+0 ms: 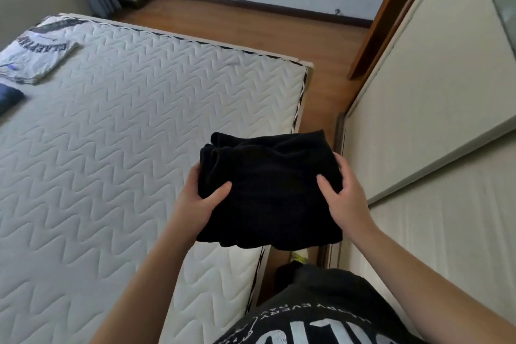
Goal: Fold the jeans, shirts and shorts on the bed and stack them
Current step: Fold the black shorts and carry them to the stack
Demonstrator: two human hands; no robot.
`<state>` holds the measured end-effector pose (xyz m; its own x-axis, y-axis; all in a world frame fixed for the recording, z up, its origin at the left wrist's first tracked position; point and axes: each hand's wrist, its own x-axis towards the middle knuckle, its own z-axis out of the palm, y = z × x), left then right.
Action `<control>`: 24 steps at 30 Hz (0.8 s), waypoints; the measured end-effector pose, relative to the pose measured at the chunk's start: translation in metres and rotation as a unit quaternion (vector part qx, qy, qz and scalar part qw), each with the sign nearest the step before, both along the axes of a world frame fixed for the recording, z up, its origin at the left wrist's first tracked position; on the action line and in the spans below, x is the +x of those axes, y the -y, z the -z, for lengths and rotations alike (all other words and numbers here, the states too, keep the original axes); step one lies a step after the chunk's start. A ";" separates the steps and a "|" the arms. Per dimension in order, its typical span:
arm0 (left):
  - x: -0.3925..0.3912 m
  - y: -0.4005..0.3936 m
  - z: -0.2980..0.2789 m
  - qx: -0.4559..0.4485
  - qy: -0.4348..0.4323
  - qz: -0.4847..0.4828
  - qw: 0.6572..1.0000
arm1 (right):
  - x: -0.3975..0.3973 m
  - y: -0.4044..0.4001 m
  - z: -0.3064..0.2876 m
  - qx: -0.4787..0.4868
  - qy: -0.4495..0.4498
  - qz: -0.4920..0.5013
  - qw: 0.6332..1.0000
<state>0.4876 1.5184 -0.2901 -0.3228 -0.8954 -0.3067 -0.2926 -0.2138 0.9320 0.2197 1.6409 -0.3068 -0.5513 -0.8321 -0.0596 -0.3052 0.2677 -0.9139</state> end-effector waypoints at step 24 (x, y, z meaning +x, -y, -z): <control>-0.198 0.133 0.003 -0.007 0.036 -0.001 0.999 | -0.175 0.141 0.013 -0.007 0.018 0.041 0.999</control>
